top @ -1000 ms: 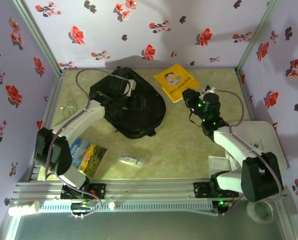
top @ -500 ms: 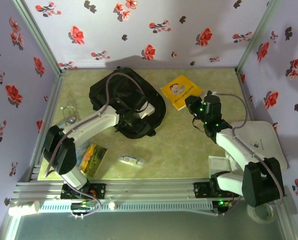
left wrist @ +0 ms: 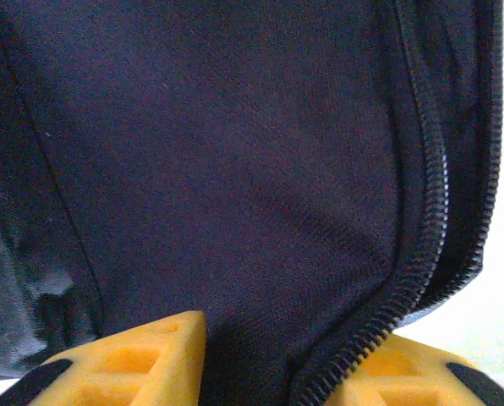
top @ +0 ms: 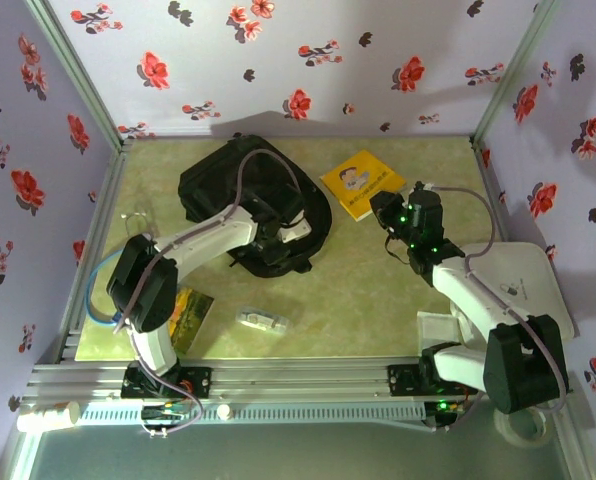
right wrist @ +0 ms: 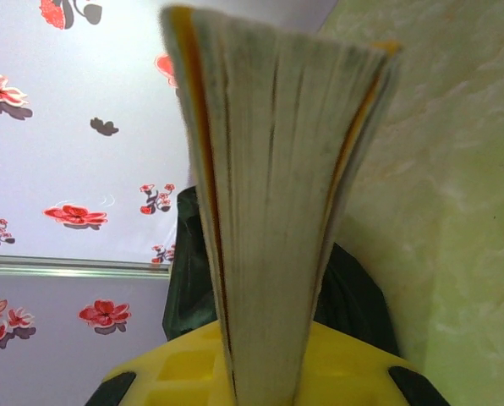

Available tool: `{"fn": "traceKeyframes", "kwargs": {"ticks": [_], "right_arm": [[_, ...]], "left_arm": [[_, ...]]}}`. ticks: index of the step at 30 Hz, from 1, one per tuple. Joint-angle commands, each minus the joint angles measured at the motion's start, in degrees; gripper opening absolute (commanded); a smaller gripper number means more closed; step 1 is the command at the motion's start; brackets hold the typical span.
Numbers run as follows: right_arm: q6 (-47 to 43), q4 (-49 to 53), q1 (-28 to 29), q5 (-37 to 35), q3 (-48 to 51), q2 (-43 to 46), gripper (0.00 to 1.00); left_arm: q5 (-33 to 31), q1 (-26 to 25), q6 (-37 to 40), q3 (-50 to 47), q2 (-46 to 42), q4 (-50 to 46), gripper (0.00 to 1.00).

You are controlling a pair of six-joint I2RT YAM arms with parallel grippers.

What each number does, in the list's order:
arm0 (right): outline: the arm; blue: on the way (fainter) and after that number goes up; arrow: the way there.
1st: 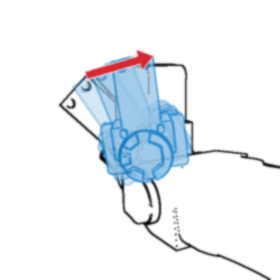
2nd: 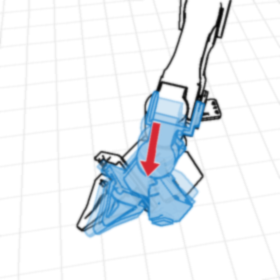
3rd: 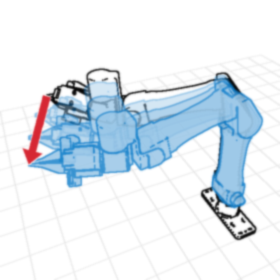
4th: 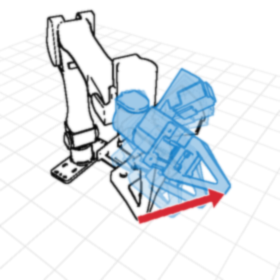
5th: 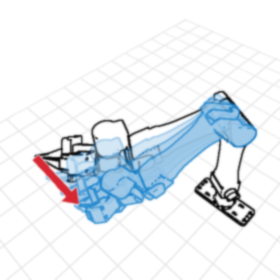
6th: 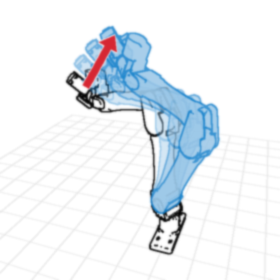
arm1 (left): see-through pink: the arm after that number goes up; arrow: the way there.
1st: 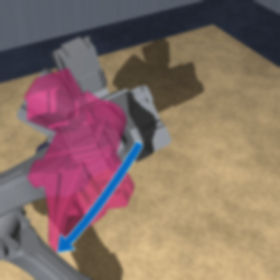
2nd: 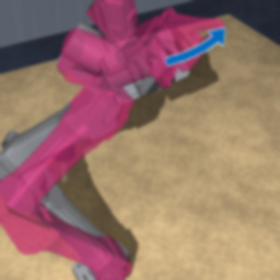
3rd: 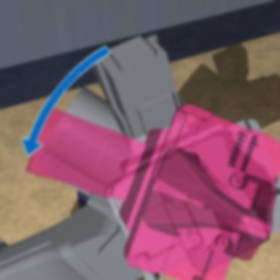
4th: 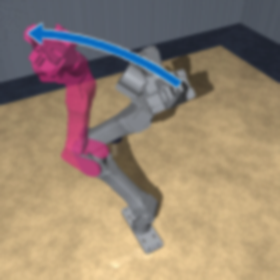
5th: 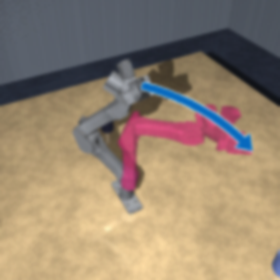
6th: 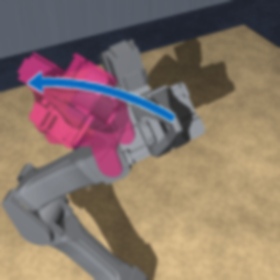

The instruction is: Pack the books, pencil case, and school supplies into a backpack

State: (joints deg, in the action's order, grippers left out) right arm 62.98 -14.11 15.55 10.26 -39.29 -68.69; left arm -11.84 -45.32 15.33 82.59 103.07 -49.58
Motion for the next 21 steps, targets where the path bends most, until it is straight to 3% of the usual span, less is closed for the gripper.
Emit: {"fn": "traceKeyframes", "kwargs": {"ticks": [1,8,13,16,18,21], "right_arm": [[-1.03,-3.93,-0.60,0.24,-0.26,0.89,0.00],[-1.72,-2.49,-0.79,0.19,-0.09,2.39,0.00],[-4.11,2.74,-1.21,-1.32,-0.18,7.00,0.00],[-4.23,7.85,-1.44,-0.25,-0.80,9.98,0.00],[-2.81,12.25,-1.41,1.36,-1.58,12.69,0.00],[-0.27,16.47,-1.49,4.01,-1.75,16.21,0.00]], "left_arm": [[-0.24,1.46,1.16,2.87,-1.93,-1.26,0.31],[-0.02,4.29,-2.75,3.28,-5.21,1.35,0.14],[-0.38,6.58,-7.62,2.78,-10.43,7.14,0.08],[-2.25,7.25,-10.58,0.33,-14.39,14.02,0.06],[-6.84,7.13,-13.85,-3.54,-17.45,22.57,0.06],[-7.20,6.89,-14.84,-8.05,-20.23,32.91,0.07]]}}
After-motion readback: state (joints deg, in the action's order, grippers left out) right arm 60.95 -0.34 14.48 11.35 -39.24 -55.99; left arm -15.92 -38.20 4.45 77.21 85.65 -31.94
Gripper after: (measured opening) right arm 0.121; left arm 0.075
